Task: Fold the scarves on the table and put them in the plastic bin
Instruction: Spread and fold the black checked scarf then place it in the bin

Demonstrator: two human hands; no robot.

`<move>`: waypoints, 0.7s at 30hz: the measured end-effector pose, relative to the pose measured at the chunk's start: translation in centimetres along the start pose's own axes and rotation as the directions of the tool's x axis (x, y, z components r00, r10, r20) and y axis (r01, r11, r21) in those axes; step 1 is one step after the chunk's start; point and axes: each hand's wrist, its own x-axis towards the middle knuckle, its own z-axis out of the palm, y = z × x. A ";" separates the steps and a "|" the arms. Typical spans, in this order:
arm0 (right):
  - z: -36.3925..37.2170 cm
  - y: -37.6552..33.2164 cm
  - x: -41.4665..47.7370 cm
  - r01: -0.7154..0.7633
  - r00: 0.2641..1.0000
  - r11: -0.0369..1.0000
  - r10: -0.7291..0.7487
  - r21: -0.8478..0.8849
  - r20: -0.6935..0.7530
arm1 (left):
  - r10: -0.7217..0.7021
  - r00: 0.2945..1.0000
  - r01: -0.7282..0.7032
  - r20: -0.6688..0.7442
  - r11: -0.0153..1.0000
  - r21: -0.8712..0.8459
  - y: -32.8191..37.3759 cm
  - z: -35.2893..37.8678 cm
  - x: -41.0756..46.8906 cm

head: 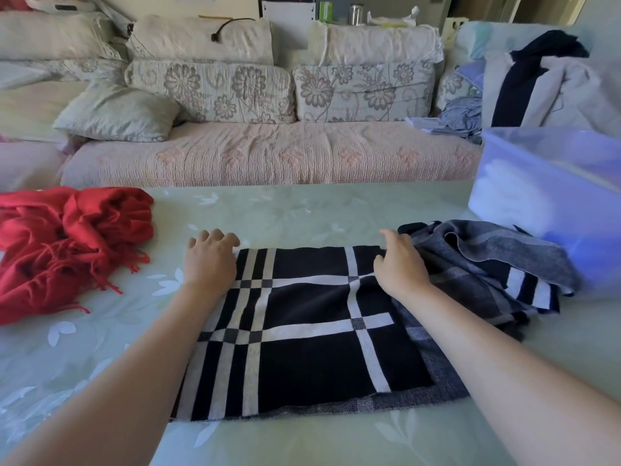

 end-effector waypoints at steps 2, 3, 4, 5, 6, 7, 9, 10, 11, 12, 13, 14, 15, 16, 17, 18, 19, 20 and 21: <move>-0.8 -0.2 -1.1 -0.024 1.000 1.000 0.024 -0.001 -0.003 | 0.095 0.995 -0.095 0.012 0.996 0.002 0.5 -1.0 -1.0; -1.3 -0.4 -1.7 -0.033 0.999 0.999 0.034 -0.027 0.009 | 0.143 0.990 -0.143 0.007 0.990 -0.008 0.8 -1.8 -1.4; -1.8 -0.5 -2.3 -0.044 0.998 0.996 0.047 -0.080 0.035 | 0.181 0.983 -0.181 0.006 0.983 -0.026 1.1 -2.7 -1.8; -2.3 -0.7 -3.0 -0.045 0.996 0.987 0.057 -0.155 0.072 | 0.207 0.978 -0.206 0.023 0.977 -0.061 1.3 -3.6 -2.4; -2.8 -0.9 -3.8 -0.043 0.990 0.971 0.072 -0.233 0.119 | 0.224 0.973 -0.216 0.062 0.970 -0.114 1.6 -4.6 -3.1; -3.4 -1.1 -4.6 -0.042 0.980 0.955 0.096 -0.295 0.172 | 0.233 0.965 -0.211 0.117 0.962 -0.173 1.8 -5.5 -3.9; -4.5 -1.6 -6.2 -0.048 0.948 0.930 0.157 -0.363 0.277 | 0.249 0.943 -0.191 0.219 0.948 -0.255 2.2 -7.0 -6.1; -5.0 -1.8 -7.0 -0.051 0.933 0.920 0.183 -0.388 0.311 | 0.263 0.931 -0.193 0.253 0.944 -0.269 2.4 -7.5 -7.3; -5.5 -2.1 -7.8 -0.053 0.922 0.909 0.204 -0.412 0.330 | 0.272 0.917 -0.188 0.291 0.940 -0.285 2.6 -7.9 -8.4; -5.9 -2.3 -8.6 -0.056 0.913 0.901 0.220 -0.431 0.343 | 0.278 0.897 -0.175 0.343 0.938 -0.300 2.7 -8.2 -9.4; -6.3 -2.4 -9.5 -0.065 0.906 0.898 0.236 -0.436 0.352 | 0.285 0.868 -0.162 0.406 0.936 -0.312 2.8 -8.6 -10.2; -6.6 -2.5 -10.3 -0.080 0.898 0.897 0.255 -0.435 0.359 | 0.296 0.836 -0.157 0.463 0.936 -0.316 2.8 -9.0 -10.9; -6.9 -2.5 -11.1 -0.092 0.893 0.897 0.266 -0.432 0.364 | 0.306 0.806 -0.159 0.506 0.936 -0.314 2.7 -9.4 -11.5; -7.0 -2.5 -11.8 -0.096 0.889 0.899 0.270 -0.427 0.369 | 0.317 0.782 -0.173 0.536 0.938 -0.302 2.5 -9.9 -12.1; -7.0 -2.5 -12.4 -0.099 0.887 0.907 0.267 -0.409 0.378 | 0.329 0.760 -0.195 0.560 0.938 -0.287 2.3 -10.4 -12.7; -7.0 -2.5 -13.0 -0.103 0.887 0.922 0.255 -0.373 0.386 | 0.340 0.741 -0.218 0.579 0.938 -0.271 2.1 -10.9 -13.2; -7.0 -2.5 -13.5 -0.109 0.890 0.939 0.238 -0.325 0.389 | 0.348 0.728 -0.231 0.591 0.936 -0.266 1.9 -11.3 -13.8; -7.0 -2.6 -14.0 -0.117 0.896 0.956 0.218 -0.268 0.386 | 0.352 0.722 -0.230 0.596 0.934 -0.273 1.7 -11.7 -14.4; -7.0 -2.7 -14.3 -0.126 0.908 0.972 0.193 -0.197 0.372 | 0.353 0.720 -0.219 0.597 0.933 -0.287 1.5 -12.0 -14.9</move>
